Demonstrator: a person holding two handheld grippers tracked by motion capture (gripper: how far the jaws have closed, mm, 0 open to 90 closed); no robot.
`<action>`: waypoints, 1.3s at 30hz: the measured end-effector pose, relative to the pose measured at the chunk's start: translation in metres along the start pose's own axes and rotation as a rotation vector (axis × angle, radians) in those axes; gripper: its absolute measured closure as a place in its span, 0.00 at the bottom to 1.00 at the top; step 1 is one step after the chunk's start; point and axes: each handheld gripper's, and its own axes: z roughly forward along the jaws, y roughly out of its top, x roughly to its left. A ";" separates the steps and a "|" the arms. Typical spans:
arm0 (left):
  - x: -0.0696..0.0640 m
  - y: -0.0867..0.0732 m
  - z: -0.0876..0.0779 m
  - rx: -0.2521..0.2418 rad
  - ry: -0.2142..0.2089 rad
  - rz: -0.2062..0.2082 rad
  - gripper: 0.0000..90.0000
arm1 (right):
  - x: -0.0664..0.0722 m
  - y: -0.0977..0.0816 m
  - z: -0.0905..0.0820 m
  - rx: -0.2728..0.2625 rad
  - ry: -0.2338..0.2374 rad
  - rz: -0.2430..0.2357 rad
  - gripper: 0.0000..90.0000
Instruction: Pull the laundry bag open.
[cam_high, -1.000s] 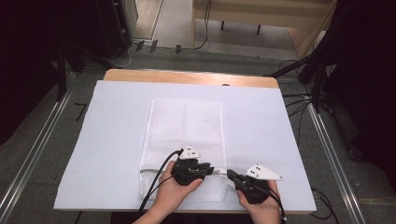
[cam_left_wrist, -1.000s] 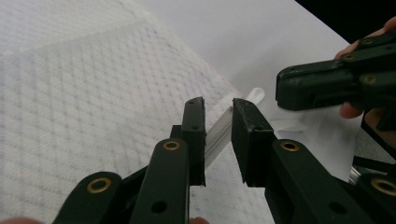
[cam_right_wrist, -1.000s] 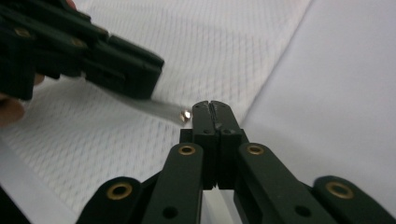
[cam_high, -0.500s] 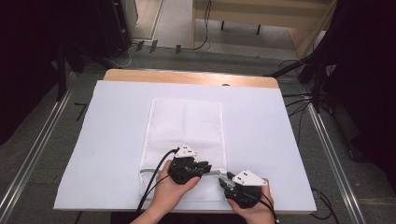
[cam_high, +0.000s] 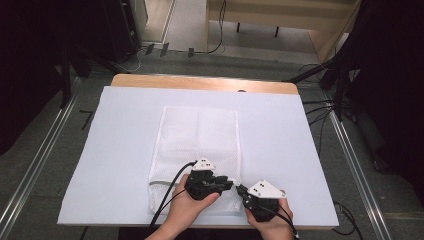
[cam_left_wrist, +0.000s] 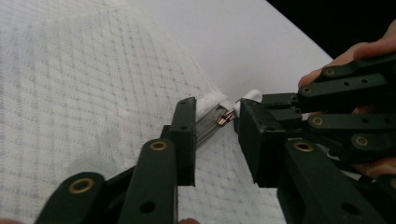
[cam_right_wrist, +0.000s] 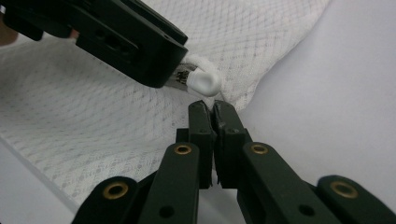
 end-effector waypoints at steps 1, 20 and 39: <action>-0.001 0.001 -0.001 -0.010 0.006 -0.006 0.70 | 0.001 0.001 -0.001 -0.010 -0.001 -0.006 0.99; -0.015 0.008 -0.009 -0.063 0.105 -0.043 0.42 | 0.016 0.010 -0.007 -0.053 0.027 -0.071 0.99; -0.001 0.002 -0.015 -0.010 -0.025 -0.087 0.75 | 0.001 0.009 -0.010 -0.061 0.011 -0.011 0.99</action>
